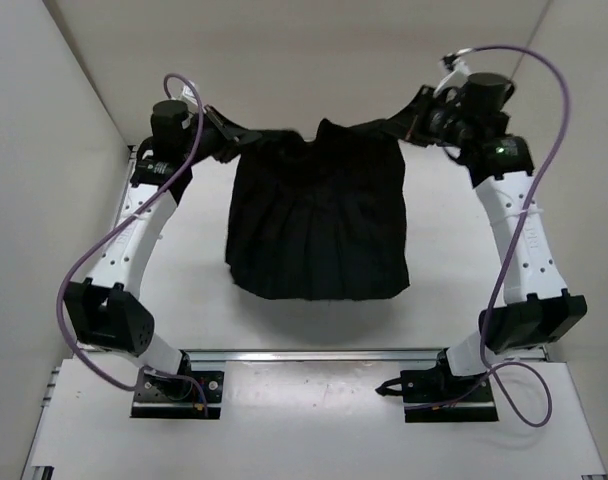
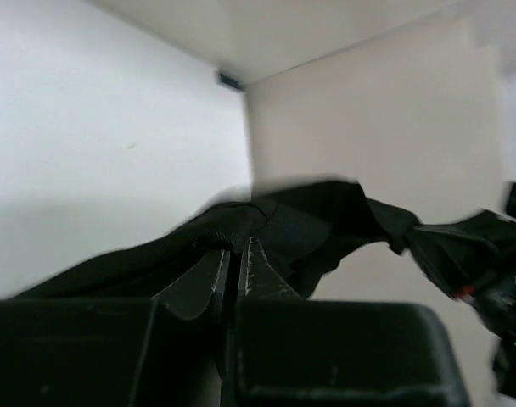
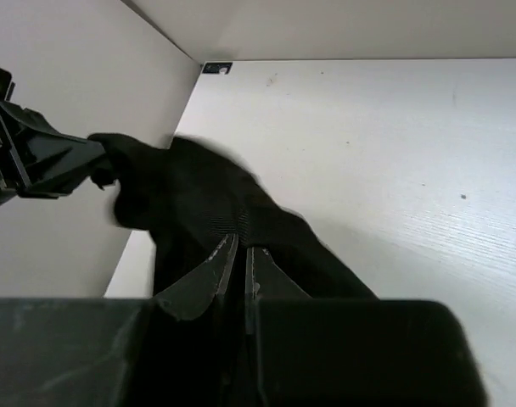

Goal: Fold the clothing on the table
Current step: Flatten the skirt out

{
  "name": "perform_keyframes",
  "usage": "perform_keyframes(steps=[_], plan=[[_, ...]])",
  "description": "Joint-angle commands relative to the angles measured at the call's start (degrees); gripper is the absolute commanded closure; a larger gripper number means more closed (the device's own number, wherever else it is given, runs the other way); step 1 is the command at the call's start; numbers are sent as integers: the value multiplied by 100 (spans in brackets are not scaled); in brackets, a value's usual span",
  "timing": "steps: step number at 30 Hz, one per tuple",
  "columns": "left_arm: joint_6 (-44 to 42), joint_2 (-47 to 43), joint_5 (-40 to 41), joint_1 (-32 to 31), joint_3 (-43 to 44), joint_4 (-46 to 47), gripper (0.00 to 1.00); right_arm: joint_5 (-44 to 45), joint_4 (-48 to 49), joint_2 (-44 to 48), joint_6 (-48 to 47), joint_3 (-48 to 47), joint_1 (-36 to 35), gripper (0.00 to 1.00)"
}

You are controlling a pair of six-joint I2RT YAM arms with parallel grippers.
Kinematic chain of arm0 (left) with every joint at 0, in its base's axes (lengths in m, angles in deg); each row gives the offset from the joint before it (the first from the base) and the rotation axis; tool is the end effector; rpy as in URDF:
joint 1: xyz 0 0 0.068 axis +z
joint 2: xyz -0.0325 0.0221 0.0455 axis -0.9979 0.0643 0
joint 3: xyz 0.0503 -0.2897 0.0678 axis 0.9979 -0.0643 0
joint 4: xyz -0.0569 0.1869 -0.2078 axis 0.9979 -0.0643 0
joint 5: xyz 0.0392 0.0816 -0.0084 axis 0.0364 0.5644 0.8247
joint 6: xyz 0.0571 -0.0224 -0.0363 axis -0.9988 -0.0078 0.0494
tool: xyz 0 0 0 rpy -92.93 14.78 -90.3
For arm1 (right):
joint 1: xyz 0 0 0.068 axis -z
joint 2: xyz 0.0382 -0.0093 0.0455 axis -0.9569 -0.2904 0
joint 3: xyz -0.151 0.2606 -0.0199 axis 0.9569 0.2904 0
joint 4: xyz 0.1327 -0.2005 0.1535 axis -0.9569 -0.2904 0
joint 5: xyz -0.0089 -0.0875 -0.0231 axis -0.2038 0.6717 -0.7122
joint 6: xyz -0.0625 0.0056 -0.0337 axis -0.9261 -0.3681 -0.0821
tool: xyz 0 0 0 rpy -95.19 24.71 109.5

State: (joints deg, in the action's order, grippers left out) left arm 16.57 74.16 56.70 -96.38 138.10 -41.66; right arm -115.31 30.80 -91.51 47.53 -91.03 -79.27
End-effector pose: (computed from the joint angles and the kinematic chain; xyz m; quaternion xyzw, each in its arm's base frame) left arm 0.3860 -0.0968 0.4536 -0.1624 0.7526 -0.4965 0.4009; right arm 0.3539 0.0693 0.5282 -0.0312 0.7768 0.3758 0.5043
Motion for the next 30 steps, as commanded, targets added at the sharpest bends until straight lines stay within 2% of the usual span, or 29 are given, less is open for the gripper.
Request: perform_keyframes(steps=[1, 2, 3, 4, 5, 6, 7, 8, 9, 10, 11, 12, 13, 15, 17, 18, 20, 22, 24, 25, 26, 27, 28, 30], plan=[[-1049, -1470, 1211, -198, 202, -544, 100, 1178, 405, 1298, -345, 287, -528, 100], [-858, -1612, 1108, 107, -165, -650, 100, 1095, 679, 1537, -152, 902, -197, 100], [-343, -1640, 619, 606, -456, -598, 100, 267, 777, 1582, 338, 1204, 546, 100], [123, -1579, -316, 768, -1111, -137, 100, -167, 761, 1478, 725, 1599, 919, 100], [407, -1465, -717, 978, -1709, 581, 100, -659, 499, 1277, 729, 1655, 1253, 100], [766, -1482, -1165, 928, -2194, 1346, 100, -864, 384, 1258, 616, 1586, 1283, 100], [900, -1543, -1022, 658, -2303, 1649, 100, -718, 435, 1327, 311, 1585, 1040, 100], [780, -1831, -707, 516, -2374, 1565, 100, -125, 514, 1598, 107, 1576, 846, 100], [448, -1955, -103, 245, -2244, 1199, 100, 412, 532, 1722, -8, 1568, 531, 100], [227, -2061, 111, 103, -2138, 595, 100, 617, 515, 1854, 0, 1585, 319, 100], [207, -2123, 18, 127, -2016, 345, 100, 436, 375, 1951, 113, 1516, 395, 100], [286, -2289, -201, 206, -2119, 673, 100, -27, 382, 2074, 132, 1558, 596, 100], [382, -2578, -81, 215, -2181, 807, 100, -223, 583, 2206, 106, 1663, 606, 100], [182, -2973, 393, 207, -1902, 521, 100, -7, 1477, 2942, 298, 2408, 370, 100], [-353, -3089, 1069, 154, -1497, 151, 100, -57, 2023, 3277, 378, 2691, 404, 99], [-503, -3021, 1159, 145, -1322, 62, 100, -92, 2174, 3270, 508, 2762, 413, 100], [-479, -2653, 759, 136, -1022, 61, 100, -433, 2018, 2868, 510, 2588, 370, 100], [-312, -1794, 57, 32, -847, 350, 100, -672, 1256, 2034, 378, 1714, 116, 100], [-537, -1220, -290, -275, -469, 282, 100, -446, -155, 842, -391, 739, -620, 100], [-653, -948, -230, -364, -119, -15, 100, 365, -624, 549, -805, 115, -911, 100], [-1028, -807, -12, -399, 232, -157, 100, 1260, -741, 511, -939, -74, -1279, 100], [-1354, -814, 330, -443, 392, -567, 100, 1470, -812, 537, -1001, -189, -1353, 100], [-1514, -823, 377, -365, 498, -754, 100, 1541, -647, 676, -941, -68, -1249, 100], [-1280, -1015, 203, 230, 299, -625, 100, 1079, 8, 1142, -644, 633, -523, 100]])
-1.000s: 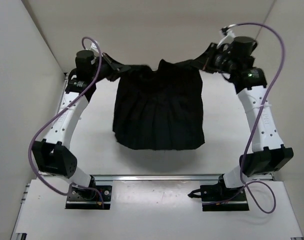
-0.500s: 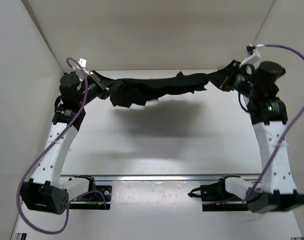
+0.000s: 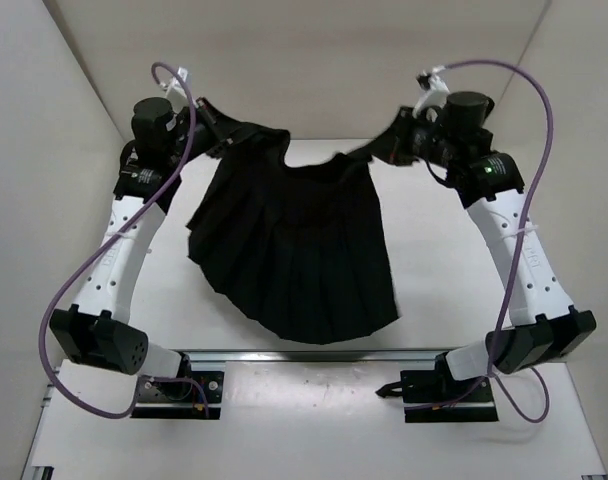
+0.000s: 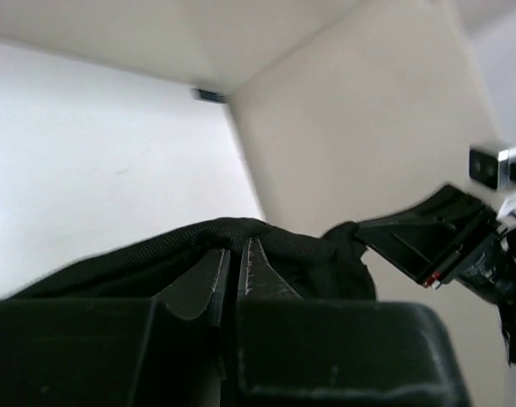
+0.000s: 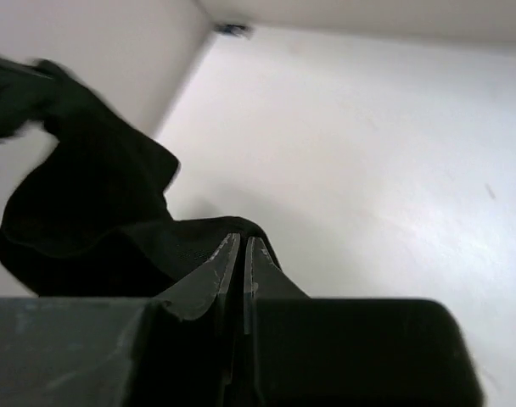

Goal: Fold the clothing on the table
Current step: Flatten the skirt out

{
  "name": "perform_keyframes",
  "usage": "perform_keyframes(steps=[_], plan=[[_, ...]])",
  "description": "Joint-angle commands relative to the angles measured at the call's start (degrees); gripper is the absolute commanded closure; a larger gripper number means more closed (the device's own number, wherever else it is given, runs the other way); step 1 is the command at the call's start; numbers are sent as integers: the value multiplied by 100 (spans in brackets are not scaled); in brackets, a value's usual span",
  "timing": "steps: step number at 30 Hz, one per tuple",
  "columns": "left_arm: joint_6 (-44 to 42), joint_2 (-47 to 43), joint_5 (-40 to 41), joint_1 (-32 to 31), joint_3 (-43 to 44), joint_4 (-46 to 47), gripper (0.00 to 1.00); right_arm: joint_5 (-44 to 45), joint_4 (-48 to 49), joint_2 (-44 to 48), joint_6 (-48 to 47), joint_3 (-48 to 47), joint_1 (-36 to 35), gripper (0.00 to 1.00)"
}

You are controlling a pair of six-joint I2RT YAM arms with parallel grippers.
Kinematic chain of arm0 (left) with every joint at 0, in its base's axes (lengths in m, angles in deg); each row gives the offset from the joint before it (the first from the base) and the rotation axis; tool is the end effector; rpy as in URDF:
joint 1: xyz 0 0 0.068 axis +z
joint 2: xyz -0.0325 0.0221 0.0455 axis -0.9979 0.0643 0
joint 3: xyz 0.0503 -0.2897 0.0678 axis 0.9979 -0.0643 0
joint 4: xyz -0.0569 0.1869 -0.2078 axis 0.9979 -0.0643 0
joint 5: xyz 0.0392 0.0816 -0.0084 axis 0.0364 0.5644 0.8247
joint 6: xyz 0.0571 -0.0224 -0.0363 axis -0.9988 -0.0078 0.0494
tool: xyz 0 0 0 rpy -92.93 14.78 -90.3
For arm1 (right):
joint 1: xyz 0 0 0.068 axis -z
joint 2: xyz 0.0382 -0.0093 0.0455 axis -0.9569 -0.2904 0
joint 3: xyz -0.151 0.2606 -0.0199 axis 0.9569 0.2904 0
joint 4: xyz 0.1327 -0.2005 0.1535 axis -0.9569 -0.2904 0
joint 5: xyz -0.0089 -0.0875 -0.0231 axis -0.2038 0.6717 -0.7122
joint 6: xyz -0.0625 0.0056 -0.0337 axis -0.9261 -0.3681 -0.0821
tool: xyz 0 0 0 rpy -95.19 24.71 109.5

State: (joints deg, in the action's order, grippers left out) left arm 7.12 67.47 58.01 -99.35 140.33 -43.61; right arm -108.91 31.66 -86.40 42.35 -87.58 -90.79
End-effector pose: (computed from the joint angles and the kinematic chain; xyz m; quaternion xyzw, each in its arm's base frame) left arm 0.3362 -0.1052 0.5056 -0.0655 0.7321 -0.4813 0.4775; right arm 0.3097 0.1252 0.5373 -0.1144 0.7607 0.3686 0.5219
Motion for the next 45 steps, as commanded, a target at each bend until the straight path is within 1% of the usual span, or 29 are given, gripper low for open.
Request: perform_keyframes(steps=[1, 2, 3, 4, 6, 8, 9, 10, 12, 13, 14, 15, 16, 17, 19, 21, 23, 24, 25, 26, 27, 28, 29, 32, 33, 37, 39, 42, 45], plan=[[-203, -504, -34, 757, -187, -203, 100, 288, 372, 1015, 137, 839, 825, 100], [-159, -558, -87, 828, -381, -140, 100, 86, 533, 1236, 297, 1288, 1279, 100], [-149, -576, -140, 855, -478, -131, 100, -386, 735, 1325, 559, 1423, 1745, 100], [-114, -489, -262, 760, -514, -96, 100, -686, 850, 1352, 675, 1651, 1993, 100], [104, -269, -543, 549, -690, 79, 100, -698, 711, 1169, 668, 1653, 1856, 100], [490, 151, -790, 381, -664, 526, 100, -890, 448, 609, 571, 1173, 1768, 100], [545, 310, -869, 355, -507, 667, 100, -970, 334, 423, 492, 969, 1576, 100], [528, 329, -801, 233, -367, 834, 100, -927, 289, 195, 300, 471, 1356, 100], [-31, 234, -345, 170, 422, 391, 100, -219, 393, 244, -17, -216, 900, 100], [-166, 207, -21, 109, 713, 205, 100, 3, 464, 271, -36, -228, 740, 100], [-245, 137, 17, 187, 751, 46, 100, -82, 551, 367, 129, -237, 835, 100], [-202, 58, -96, 301, 673, 106, 100, -448, 665, 429, 383, -19, 1070, 100], [-19, -117, -375, 502, 280, 193, 100, -870, 710, 447, 586, 131, 1386, 100], [226, -153, -622, 643, 15, 438, 100, -1013, 667, 456, 701, 472, 1502, 100], [570, -495, -842, 680, -1142, 1210, 100, -1049, 579, 439, 728, 1122, 1416, 100], [799, -619, -1133, 566, -1741, 1415, 100, -1278, 770, 351, 1008, 1711, 1284, 100], [896, -716, -1256, 330, -2192, 1556, 100, -1060, 965, 298, 1098, 2266, 794, 94], [801, -786, -1231, 232, -2350, 1504, 100, -928, 1148, 246, 1220, 2538, 496, 85], [756, -882, -1204, 188, -2456, 1347, 100, -831, 1437, 193, 1273, 2880, 380, 75], [625, -970, -1065, 109, -2535, 1250, 100, -865, 1605, 140, 1439, 3040, 144, 71], [546, -1023, -1055, 143, -2580, 1118, 100, -830, 1920, 27, 1737, 3346, -68, 57], [554, -1111, -1055, 161, -2702, 1161, 100, -812, 2210, -53, 1966, 3680, -157, 47], [589, -1181, -1116, 239, -2799, 1196, 100, -804, 2396, -123, 2090, 3805, -332, 28], [633, -1226, -1213, 328, -2949, 1258, 100, -751, 2881, -396, 2670, 4359, -535, 22], [624, -1261, -1213, 337, -2967, 1214, 100, -681, 2873, -466, 2802, 4508, -536, 12], [580, -1296, -1195, 319, -3063, 1213, 100, -531, 2802, -563, 2961, 4904, -544, 11], [721, -1358, -1230, 302, -3265, 1389, 100, -514, 2820, -739, 2935, 4984, -527, 14], [800, -1437, -1239, 302, -3415, 1522, 100, -269, 2548, -1212, 2628, 4826, -667, 16], [826, -1463, -1257, 337, -3450, 1504, 100, -206, 2539, -1651, 2505, 4642, -668, 18]])
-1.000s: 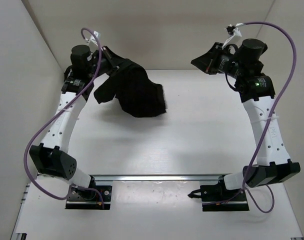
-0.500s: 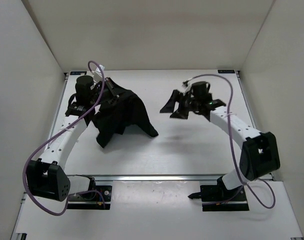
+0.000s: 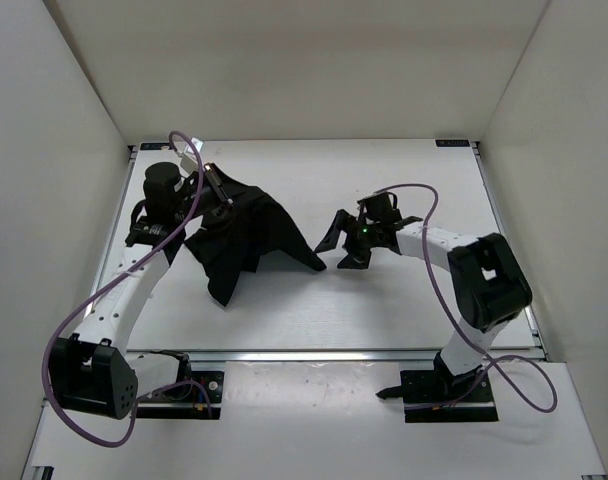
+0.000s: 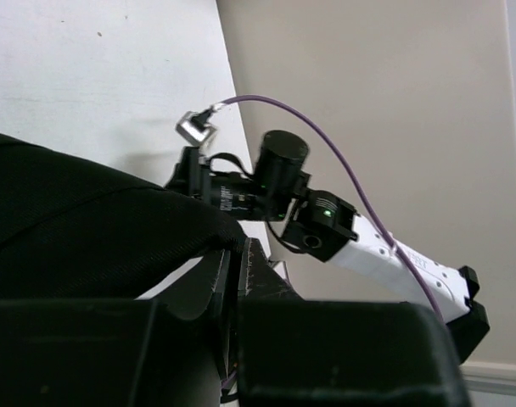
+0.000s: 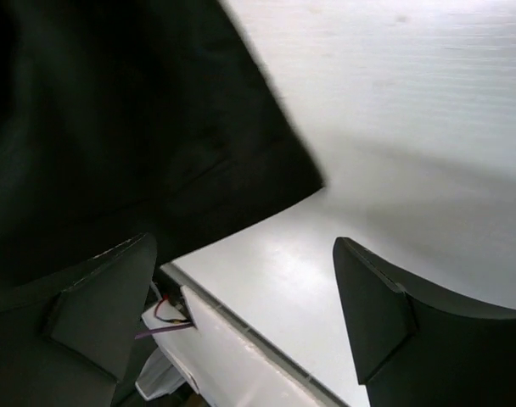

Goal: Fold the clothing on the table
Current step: Flatten the skirt out

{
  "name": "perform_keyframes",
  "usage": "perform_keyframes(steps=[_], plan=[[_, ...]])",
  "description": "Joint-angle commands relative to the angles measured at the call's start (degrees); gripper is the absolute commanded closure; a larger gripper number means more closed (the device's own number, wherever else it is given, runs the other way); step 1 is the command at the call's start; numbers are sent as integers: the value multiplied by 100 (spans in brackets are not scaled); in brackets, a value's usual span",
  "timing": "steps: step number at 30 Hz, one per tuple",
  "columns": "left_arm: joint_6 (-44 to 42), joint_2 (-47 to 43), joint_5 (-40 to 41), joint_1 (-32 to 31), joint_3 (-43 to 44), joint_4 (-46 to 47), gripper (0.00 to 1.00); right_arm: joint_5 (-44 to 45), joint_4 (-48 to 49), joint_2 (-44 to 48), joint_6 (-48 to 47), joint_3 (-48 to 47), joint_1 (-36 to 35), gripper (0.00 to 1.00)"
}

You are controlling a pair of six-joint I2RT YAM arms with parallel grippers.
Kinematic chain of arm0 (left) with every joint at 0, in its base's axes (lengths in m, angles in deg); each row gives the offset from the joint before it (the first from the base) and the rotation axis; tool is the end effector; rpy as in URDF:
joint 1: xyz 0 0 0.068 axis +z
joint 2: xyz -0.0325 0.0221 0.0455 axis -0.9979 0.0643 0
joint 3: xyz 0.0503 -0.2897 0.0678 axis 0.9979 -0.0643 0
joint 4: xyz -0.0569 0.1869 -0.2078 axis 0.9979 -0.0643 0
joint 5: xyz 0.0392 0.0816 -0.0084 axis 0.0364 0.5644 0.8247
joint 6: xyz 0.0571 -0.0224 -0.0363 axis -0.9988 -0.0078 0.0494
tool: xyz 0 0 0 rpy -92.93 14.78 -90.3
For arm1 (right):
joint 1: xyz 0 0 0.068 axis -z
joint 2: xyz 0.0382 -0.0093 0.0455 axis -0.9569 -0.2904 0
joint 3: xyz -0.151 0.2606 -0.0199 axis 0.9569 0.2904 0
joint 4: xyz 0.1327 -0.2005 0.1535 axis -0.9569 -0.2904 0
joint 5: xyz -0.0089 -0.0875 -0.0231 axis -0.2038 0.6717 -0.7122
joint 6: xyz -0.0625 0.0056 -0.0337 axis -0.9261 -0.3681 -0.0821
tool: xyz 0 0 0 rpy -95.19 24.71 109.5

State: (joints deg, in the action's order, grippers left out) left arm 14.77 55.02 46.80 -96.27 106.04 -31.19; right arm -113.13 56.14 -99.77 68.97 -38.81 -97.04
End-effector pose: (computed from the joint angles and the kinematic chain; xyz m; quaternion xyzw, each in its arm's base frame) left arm 0.2935 -0.0884 0.3678 -0.1059 0.7668 -0.5305 0.3455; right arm 0.3332 0.1796 0.1842 0.1029 0.9048 0.3926 0.1289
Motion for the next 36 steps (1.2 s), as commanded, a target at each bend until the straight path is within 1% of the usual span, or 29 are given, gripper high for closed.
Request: perform_keyframes(steps=[1, 4, 6, 9, 10, 11, 12, 13, 14, 15, 16, 18, 19, 21, 23, 24, 25, 27, 29, 30, 31, 33, 36], plan=[[9, -226, -127, 55, -3, 289, 100, 173, 73, -385, -184, -279, -68, 18], [87, -270, -153, 20, -56, 350, 100, 76, -199, -824, -281, -550, -130, 19], [105, -261, -127, 29, -100, 376, 100, 58, -287, -947, -360, -595, -261, 20], [175, -279, -144, 46, -161, 377, 100, 565, -584, -1220, -587, -911, -507, 21], [193, -297, -179, 46, -196, 525, 100, 681, -778, -1377, -658, -1095, -552, 22], [193, -305, -206, 90, -223, 543, 100, 734, -806, -1440, -685, -1157, -622, 29], [211, -314, -171, 73, -232, 535, 100, 726, -963, -1615, -781, -1315, -640, 32], [193, -340, -162, 90, -223, 491, 100, 734, -1112, -1782, -869, -1499, -657, 40], [202, -332, -162, 125, -214, 482, 100, 717, -1183, -1853, -905, -1553, -692, 65], [193, -323, -171, 125, -214, 491, 100, 743, -1262, -1941, -949, -1641, -736, 79], [184, -323, -162, 152, -223, 491, 100, 709, -1315, -1959, -1045, -1676, -737, 100], [158, -349, -145, 160, -214, 473, 100, 463, -1290, -1915, -1090, -1607, -737, 100], [167, -341, -170, 161, -214, 465, 100, 393, -1246, -1750, -1142, -1545, -684, 100], [193, -305, -197, 187, -214, 535, 100, 496, -1210, -1328, -1177, -1431, -597, 100], [281, -235, -206, 248, -83, 683, 100, 681, -1324, -557, -1335, -1527, -421, 99], [342, -105, -171, 309, 83, 710, 100, 708, -1377, -74, -1353, -1666, -272, 100], [386, -95, -136, 380, 224, 702, 100, 691, -1421, 165, -1371, -1833, -79, 100], [378, 72, 152, 459, 898, 510, 100, 690, -1456, 929, -1441, -2315, 167, 100], [421, 160, 400, 494, 1382, 517, 100, 612, -1675, 1317, -1625, -2807, 510, 100], [465, 230, 409, 529, 1638, 569, 100, 612, -1876, 1432, -1730, -3132, 564, 100], [596, 239, 427, 591, 1814, 587, 100, 551, -1991, 1529, -1801, -3257, 677, 100], [738, 309, 383, 679, 2017, 745, 100, 497, -2167, 1731, -2012, -3583, 836, 100], [817, 249, 321, 644, 2089, 649, 100, 340, -2361, 2073, -1978, -3672, 1143, 100]])
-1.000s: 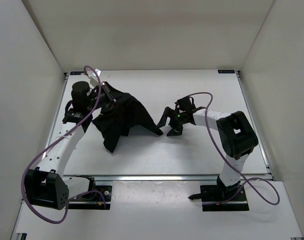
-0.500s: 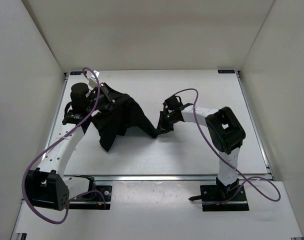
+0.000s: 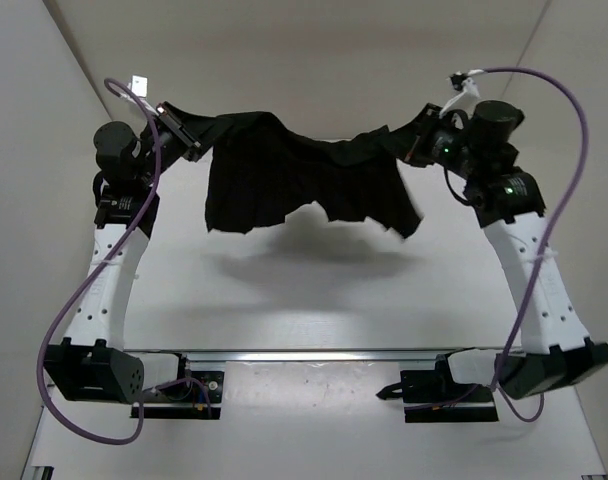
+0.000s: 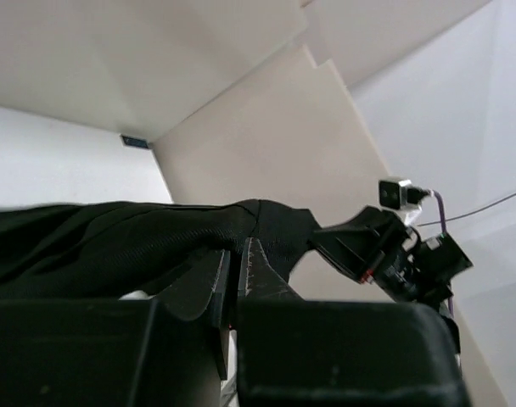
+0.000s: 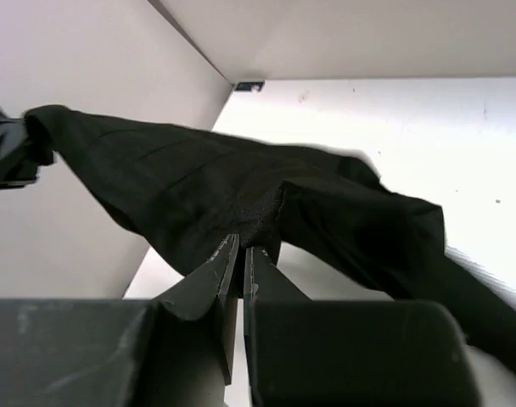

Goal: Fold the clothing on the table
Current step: Flatten the skirt out

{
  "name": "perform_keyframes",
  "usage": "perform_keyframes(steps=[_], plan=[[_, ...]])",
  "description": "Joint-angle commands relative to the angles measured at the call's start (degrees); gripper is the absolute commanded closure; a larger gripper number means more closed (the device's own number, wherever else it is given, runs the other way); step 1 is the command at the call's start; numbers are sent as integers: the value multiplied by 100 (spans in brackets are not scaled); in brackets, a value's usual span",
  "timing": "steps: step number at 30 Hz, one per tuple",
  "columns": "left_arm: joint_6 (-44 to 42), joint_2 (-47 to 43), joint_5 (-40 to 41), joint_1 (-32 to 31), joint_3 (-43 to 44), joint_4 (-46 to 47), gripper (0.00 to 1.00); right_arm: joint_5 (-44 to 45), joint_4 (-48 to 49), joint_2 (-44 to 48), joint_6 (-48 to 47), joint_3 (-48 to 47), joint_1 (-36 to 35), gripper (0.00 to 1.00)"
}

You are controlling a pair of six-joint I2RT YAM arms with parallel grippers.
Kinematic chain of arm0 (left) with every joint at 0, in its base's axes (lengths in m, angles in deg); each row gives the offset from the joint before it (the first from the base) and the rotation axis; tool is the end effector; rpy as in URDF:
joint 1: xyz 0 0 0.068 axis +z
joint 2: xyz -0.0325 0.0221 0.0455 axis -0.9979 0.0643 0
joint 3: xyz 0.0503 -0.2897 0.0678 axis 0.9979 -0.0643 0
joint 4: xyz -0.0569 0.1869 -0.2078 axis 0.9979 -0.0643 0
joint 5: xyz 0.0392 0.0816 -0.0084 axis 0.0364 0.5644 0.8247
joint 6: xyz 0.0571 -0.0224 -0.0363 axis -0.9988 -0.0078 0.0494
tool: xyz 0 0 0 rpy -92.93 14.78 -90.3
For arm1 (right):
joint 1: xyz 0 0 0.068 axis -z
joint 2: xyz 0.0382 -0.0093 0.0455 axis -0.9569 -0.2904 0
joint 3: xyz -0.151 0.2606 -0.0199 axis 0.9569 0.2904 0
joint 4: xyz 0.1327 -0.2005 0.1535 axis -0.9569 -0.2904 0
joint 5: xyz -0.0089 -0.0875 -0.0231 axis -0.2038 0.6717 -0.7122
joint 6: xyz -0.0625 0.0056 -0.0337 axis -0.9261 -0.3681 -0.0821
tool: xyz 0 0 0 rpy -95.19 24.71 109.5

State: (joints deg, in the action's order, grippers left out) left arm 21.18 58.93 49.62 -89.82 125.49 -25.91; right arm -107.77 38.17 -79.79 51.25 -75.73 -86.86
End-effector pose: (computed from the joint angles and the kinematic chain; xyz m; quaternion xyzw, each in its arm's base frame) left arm 0.3123 -0.0532 0.4917 -0.1138 0.6656 -0.5545 0.4865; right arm 0.2996 0.0982 0.5122 -0.0252 0.7629 0.3861 0.5179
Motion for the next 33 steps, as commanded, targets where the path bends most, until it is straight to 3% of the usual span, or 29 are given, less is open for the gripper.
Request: perform_keyframes(steps=[1, 4, 9, 13, 19, 23, 25, 28, 30, 33], plan=[[212, -274, 39, 25, 30, 146, 100, -205, -609, 225, -170, 29, 152, 100], [580, -695, 188, 25, -340, -27, 100, -108, -653, 560, -65, -138, 196, 100], [309, -908, 637, -185, 19, -1224, 100, -415, -574, 851, 112, -261, 485, 100], [414, -741, 444, -185, 161, -1181, 100, -530, -539, 807, 121, -341, 547, 100], [721, 198, -136, -264, 160, -864, 100, -1004, -635, -167, 94, -410, 503, 100], [590, 1077, -329, -195, 950, -557, 100, -655, -950, -1152, -344, -1762, 276, 100], [572, 1411, -391, -89, 1660, -653, 100, -688, -1292, -1686, -337, -3120, 310, 100], [511, 1527, -409, 69, 2120, -864, 100, -837, -1654, -2075, -258, -4118, 406, 100], [388, 1422, -461, 61, 1858, -873, 100, -952, -1673, -1963, -266, -3754, 530, 100], [432, 1053, -637, -70, 342, -373, 100, -873, -1235, -1295, -302, -1892, 486, 100]])
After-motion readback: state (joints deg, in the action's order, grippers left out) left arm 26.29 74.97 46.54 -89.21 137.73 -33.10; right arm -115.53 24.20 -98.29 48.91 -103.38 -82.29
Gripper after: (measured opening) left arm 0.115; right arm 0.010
